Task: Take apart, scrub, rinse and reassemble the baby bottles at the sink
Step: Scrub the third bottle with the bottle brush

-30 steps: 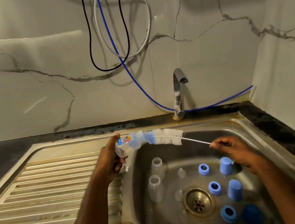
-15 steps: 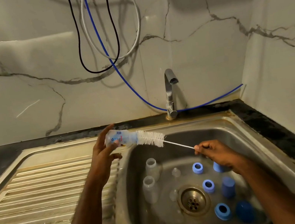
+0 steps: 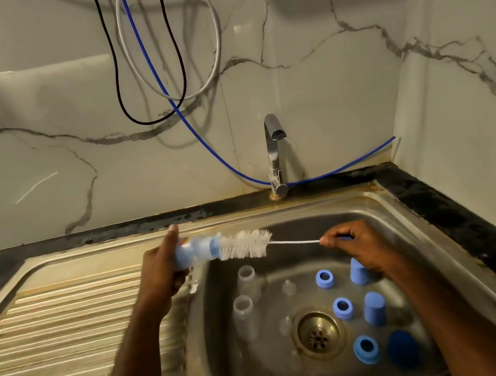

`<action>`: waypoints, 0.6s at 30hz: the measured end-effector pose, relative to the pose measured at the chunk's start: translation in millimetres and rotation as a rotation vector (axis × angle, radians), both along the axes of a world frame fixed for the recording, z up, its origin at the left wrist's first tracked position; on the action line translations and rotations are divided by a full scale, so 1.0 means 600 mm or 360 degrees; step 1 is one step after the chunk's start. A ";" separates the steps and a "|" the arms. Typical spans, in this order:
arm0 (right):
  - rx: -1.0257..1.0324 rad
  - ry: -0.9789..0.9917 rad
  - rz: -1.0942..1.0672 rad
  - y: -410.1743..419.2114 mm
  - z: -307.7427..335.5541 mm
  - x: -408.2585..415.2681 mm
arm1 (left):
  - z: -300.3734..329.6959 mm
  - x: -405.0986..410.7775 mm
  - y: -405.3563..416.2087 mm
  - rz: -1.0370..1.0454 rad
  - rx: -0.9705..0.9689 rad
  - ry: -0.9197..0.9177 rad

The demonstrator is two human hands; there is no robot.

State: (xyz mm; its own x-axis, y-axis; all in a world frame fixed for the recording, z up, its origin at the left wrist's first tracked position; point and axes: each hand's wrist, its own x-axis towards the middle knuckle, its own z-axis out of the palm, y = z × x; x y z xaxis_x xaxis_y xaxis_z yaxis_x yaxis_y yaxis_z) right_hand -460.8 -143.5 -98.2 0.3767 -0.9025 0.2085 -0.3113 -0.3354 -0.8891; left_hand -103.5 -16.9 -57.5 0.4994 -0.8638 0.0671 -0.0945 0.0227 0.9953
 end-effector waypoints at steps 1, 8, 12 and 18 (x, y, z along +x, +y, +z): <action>-0.0017 0.0008 0.0011 0.000 -0.001 0.001 | -0.002 -0.005 -0.002 -0.0040 0.0050 -0.0060; 0.0030 0.0055 0.0039 -0.001 0.004 -0.007 | 0.011 0.021 0.010 -0.0011 0.0177 -0.0048; 0.0026 0.0070 0.0034 -0.003 0.003 -0.007 | 0.007 0.011 0.006 0.0044 0.0195 -0.0105; 0.0055 0.0218 0.0082 0.001 -0.001 -0.009 | 0.006 0.000 0.004 0.0082 0.0083 -0.0088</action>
State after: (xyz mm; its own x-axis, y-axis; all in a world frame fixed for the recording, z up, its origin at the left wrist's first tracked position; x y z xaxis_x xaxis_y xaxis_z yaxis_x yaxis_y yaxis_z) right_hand -466.5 -142.6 -98.7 0.4458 -0.8869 0.1214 -0.4135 -0.3243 -0.8508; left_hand -103.6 -14.5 -54.1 0.5403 -0.8399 0.0513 -0.1491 -0.0356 0.9882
